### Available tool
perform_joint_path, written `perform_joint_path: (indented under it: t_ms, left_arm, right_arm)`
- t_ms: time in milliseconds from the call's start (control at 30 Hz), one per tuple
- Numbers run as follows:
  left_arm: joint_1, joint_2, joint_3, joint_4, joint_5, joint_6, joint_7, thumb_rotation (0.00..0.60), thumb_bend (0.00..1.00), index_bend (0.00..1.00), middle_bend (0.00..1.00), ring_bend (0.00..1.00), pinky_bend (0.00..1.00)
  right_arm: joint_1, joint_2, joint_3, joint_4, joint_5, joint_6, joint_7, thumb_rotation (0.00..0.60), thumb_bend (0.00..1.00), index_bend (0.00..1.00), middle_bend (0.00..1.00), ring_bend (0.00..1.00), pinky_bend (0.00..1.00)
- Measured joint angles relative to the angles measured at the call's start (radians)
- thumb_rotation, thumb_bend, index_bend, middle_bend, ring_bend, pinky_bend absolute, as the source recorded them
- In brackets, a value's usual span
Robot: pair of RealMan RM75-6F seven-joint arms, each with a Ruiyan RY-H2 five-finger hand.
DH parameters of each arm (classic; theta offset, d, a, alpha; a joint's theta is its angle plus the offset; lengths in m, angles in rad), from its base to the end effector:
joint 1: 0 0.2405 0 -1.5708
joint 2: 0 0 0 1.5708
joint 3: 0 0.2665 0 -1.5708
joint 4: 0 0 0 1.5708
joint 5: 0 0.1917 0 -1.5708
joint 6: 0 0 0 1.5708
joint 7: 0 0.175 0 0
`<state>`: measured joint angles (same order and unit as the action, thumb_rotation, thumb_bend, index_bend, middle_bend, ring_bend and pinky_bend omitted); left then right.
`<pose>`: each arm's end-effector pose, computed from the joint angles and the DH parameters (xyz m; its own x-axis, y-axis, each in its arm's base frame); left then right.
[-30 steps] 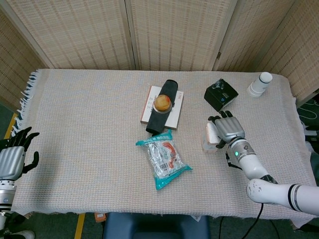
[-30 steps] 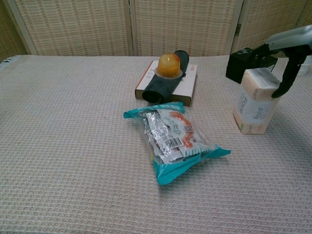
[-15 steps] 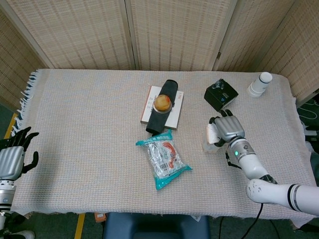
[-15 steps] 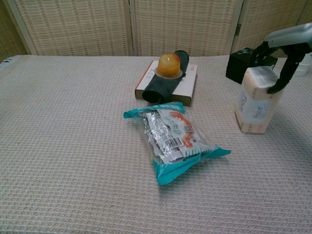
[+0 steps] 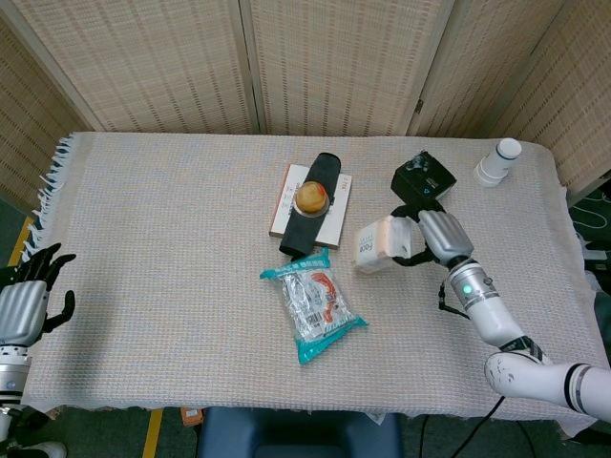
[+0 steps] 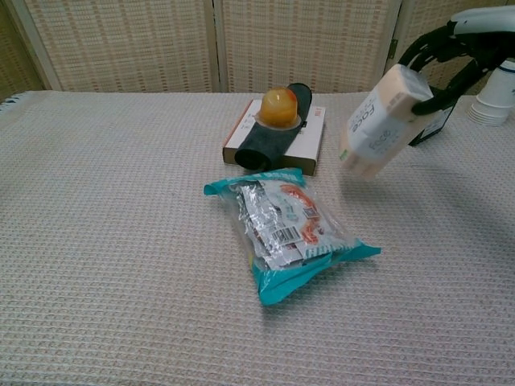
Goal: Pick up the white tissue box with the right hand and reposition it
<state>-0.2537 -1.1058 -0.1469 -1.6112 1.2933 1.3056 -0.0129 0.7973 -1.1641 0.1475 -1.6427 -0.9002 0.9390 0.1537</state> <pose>-0.3056 0.2814 0.1861 0.3482 0.0184 0.9372 0.9367 0.0326 -0.3487 -0.1813 -0.4056 0.1140 0.0533 -0.2981 0.9531 -0.9958 -0.0868 0.0285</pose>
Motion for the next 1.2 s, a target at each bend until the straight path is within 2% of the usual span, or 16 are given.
perform_joint_path:
  t_ms: [67,300,500,600,767,1200]
  left_arm:
    - [0.0,0.0,0.001,0.001,0.0,-0.001,0.001,0.6,0.55,0.18,0.0,0.0,0.11]
    - [-0.002,-0.002,-0.002,0.006,-0.009,-0.005,0.005,0.6,0.55,0.18,0.0,0.0,0.11]
    - [-0.002,-0.002,-0.004,0.008,-0.014,-0.006,0.003,0.6,0.55,0.18,0.0,0.0,0.12]
    - [-0.002,-0.002,-0.004,0.009,-0.015,-0.007,0.001,0.6,0.55,0.18,0.0,0.0,0.11]
    - [-0.003,-0.002,-0.003,0.008,-0.015,-0.01,0.002,0.6,0.55,0.18,0.0,0.0,0.11]
    - [-0.004,-0.002,-0.002,0.007,-0.02,-0.016,0.008,0.6,0.55,0.18,0.0,0.0,0.11]
  right_arm:
    - [-0.032,-0.027,0.01,0.062,-0.069,0.003,0.146,0.6,0.26,0.47,0.47,0.24,0.0]
    - [-0.116,-0.183,0.011,0.41,-0.367,0.015,0.627,0.6,0.28,0.48,0.47,0.24,0.0]
    - [-0.135,-0.309,-0.008,0.643,-0.539,0.081,0.951,0.6,0.28,0.49,0.47,0.25,0.0]
    - [-0.135,-0.369,-0.027,0.74,-0.603,0.104,1.048,0.6,0.28,0.49,0.47,0.25,0.0]
    - [-0.129,-0.427,-0.062,0.831,-0.641,0.1,1.073,0.6,0.28,0.49,0.47,0.25,0.0]
    - [-0.133,-0.458,-0.074,0.876,-0.635,0.105,0.877,0.6,0.28,0.49,0.47,0.25,0.0]
